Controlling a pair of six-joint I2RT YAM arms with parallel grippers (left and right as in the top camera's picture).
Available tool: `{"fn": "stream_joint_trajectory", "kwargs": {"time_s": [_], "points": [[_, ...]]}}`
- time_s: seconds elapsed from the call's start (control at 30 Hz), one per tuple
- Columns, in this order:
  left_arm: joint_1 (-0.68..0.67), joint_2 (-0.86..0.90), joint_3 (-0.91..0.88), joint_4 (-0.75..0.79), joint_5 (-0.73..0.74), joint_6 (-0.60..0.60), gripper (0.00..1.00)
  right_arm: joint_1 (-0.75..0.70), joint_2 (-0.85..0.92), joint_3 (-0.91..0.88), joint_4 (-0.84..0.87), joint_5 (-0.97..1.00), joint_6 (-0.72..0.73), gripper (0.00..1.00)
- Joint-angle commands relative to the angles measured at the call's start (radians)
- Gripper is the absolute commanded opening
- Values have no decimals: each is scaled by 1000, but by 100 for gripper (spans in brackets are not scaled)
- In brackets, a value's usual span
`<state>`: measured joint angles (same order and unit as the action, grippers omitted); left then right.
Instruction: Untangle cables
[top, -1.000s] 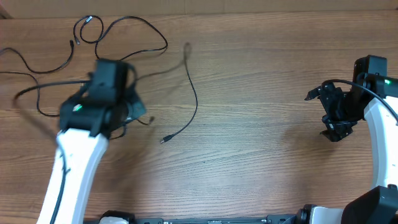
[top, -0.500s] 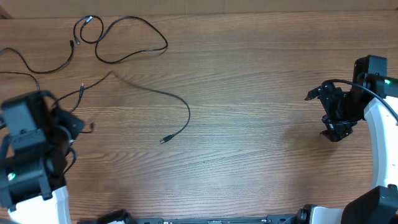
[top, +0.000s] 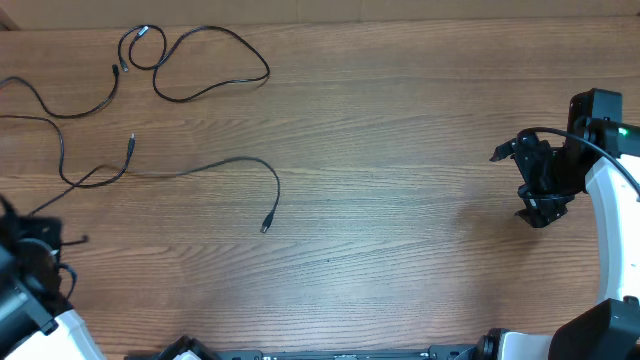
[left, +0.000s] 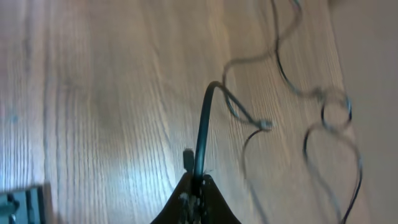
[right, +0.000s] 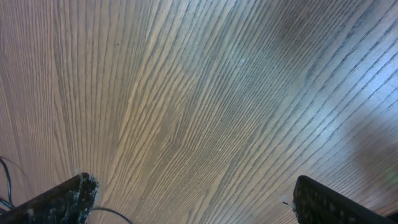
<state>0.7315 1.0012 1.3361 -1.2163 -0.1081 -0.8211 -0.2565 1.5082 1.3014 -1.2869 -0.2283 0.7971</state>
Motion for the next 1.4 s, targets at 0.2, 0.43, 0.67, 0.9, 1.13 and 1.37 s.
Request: {"fn": "stream_joint_trajectory", "kwargs": {"time_s": [0.2,0.43,0.67,0.9,1.13,1.37], "points": [[133,37,19,61,-177,-311,4,-4,-6,7,2,11,5,100],[132,166,19,88,-216,-309,4,-4,-6,7,2,11,5,100],[132,352,19,117,-224,-237,14,-4,-6,7,2,11,5,100],[132,506,19,45,-64,-192,39,-4,-6,7,2,11,5,100],[132,624,19,61,327,149,50,-4,-6,7,2,11,5,100],[133,747,19,50,63,83,87,-4,-6,7,2,11,5,100]]}}
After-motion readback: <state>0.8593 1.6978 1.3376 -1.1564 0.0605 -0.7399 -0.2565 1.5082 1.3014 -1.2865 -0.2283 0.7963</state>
